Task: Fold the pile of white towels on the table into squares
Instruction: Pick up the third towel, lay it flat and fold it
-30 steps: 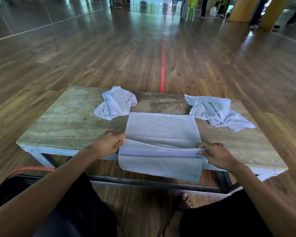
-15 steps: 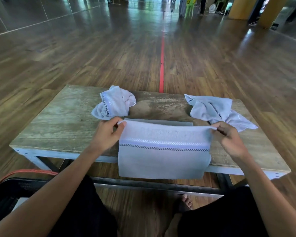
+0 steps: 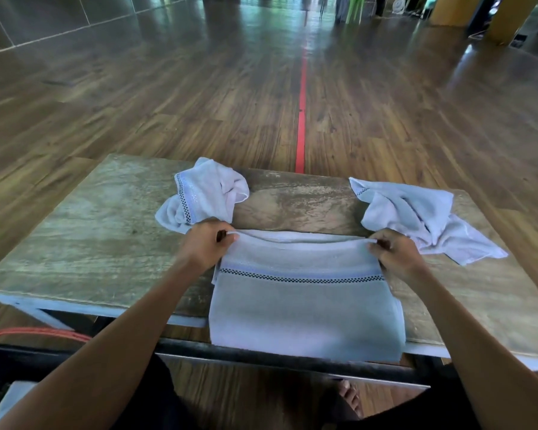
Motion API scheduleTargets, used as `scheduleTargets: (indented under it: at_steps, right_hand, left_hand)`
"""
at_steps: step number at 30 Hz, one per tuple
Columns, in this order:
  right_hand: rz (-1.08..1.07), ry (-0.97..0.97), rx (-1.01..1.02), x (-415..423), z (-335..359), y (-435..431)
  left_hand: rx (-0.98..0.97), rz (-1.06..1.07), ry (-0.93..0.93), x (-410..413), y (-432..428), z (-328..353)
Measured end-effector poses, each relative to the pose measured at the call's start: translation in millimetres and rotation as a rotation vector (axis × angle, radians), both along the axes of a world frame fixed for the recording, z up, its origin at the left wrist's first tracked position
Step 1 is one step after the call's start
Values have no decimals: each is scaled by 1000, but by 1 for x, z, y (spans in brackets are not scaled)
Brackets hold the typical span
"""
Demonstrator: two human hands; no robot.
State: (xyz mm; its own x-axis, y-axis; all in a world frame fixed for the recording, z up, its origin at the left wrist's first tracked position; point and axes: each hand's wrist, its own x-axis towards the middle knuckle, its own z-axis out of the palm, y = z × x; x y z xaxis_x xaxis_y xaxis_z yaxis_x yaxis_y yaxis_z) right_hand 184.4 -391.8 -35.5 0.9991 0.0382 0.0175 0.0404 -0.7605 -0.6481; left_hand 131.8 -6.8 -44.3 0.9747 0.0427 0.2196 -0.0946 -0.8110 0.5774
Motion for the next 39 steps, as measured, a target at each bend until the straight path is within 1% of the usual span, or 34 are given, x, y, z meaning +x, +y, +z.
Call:
scheduleTargets:
  at_steps: [2, 5, 8, 15, 19, 22, 25, 28, 34, 37, 39]
  right_hand:
    - [19, -17, -51, 2, 0, 2]
    - [125, -41, -113, 5, -1, 4]
    - [204, -35, -123, 8, -2, 4]
    - [150, 67, 126, 4, 5, 4]
    - [121, 122, 228, 7, 10, 3]
    - [93, 127, 297, 9, 11, 6]
    - [73, 84, 276, 10, 10, 10]
    - [80, 46, 163, 14, 6, 12]
    - [52, 89, 86, 16, 4, 15]
    - [106, 124, -62, 17, 6, 14]
    - [172, 129, -174, 20, 10, 13]
  left_hand:
    - [24, -18, -18, 3, 1, 0]
    - [67, -34, -28, 6, 1, 0]
    - [29, -36, -19, 6, -1, 1]
    - [-253, -9, 98, 3, 6, 8]
    - [-384, 7, 115, 3, 9, 11]
    - [-422, 48, 108, 5, 9, 11]
    - [-303, 57, 98, 7, 7, 8]
    - [-165, 37, 103, 9, 1, 8]
    - [17, 30, 163, 16, 2, 6]
    - [151, -24, 225, 17, 3, 11]
    - [199, -25, 248, 16, 3, 16]
